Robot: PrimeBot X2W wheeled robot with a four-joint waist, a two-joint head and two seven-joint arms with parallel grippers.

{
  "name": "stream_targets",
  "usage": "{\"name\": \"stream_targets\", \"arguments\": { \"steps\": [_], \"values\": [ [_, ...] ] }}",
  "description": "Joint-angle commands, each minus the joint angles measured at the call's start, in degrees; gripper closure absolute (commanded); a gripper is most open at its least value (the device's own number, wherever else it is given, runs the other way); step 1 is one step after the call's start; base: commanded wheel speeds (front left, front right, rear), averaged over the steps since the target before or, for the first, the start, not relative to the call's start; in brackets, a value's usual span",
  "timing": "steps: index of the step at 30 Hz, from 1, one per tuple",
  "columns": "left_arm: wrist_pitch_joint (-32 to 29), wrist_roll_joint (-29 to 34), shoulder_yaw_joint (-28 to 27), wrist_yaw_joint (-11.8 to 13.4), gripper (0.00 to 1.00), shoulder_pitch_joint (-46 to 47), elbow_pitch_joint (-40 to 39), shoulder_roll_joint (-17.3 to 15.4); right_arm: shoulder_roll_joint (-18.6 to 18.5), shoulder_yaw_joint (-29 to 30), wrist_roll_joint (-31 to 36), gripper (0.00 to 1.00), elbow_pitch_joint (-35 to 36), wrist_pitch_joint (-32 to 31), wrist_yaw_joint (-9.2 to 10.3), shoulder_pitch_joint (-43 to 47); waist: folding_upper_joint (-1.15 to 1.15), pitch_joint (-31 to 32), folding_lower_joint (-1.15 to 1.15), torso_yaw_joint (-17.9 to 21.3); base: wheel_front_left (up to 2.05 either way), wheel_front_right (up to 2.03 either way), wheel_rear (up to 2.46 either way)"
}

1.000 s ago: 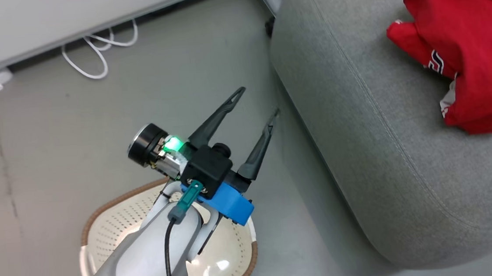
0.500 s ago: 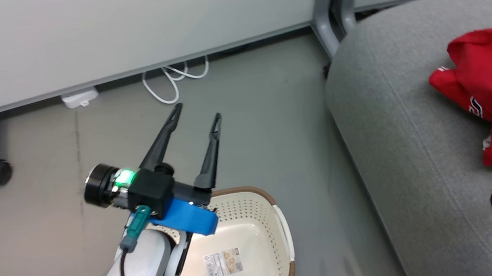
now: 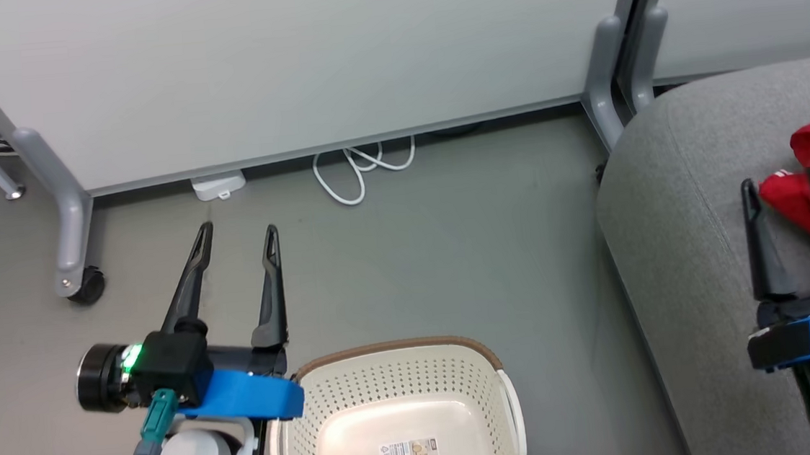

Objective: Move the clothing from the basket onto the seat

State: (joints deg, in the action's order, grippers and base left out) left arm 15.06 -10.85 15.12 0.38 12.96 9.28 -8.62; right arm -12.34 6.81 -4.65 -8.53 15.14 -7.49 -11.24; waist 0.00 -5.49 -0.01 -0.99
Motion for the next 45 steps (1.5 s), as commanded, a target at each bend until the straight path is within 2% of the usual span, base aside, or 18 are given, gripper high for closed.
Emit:
{"name": "stream_targets", "arguments": {
  "steps": [1, 12, 23, 45],
  "values": [
    [0.2, 0.4, -0.5, -0.4, 0.00, -0.9, -0.1, 0.2, 0.3, -0.2, -0.1, 0.00, -0.3, 0.0, -0.01, 1.2, 0.00, 0.7, 0.01, -0.6, 0.00, 0.00, 0.00],
    [0.2, 2.9, -6.4, -3.4, 0.00, -6.1, 0.3, 2.7, 2.4, -2.5, -1.2, 0.00, -2.6, 0.0, -0.01, 3.1, 0.00, 3.5, 0.01, -1.8, 0.00, 0.00, 0.00],
    [0.2, 3.9, -9.0, -5.8, 0.00, -9.3, 0.9, 4.7, 4.1, -3.7, -2.0, 0.00, -4.5, 0.0, -0.01, 5.6, 0.00, 5.3, 0.01, -2.3, 0.00, 0.00, 0.00],
    [0.2, 4.7, -11.3, -7.5, 0.00, -11.3, 2.6, 5.7, 6.1, -3.5, -2.2, 0.00, -6.2, 0.0, -0.01, 8.2, 0.00, 7.0, 0.01, -2.4, 0.00, 0.00, 0.00]
  ]
}}
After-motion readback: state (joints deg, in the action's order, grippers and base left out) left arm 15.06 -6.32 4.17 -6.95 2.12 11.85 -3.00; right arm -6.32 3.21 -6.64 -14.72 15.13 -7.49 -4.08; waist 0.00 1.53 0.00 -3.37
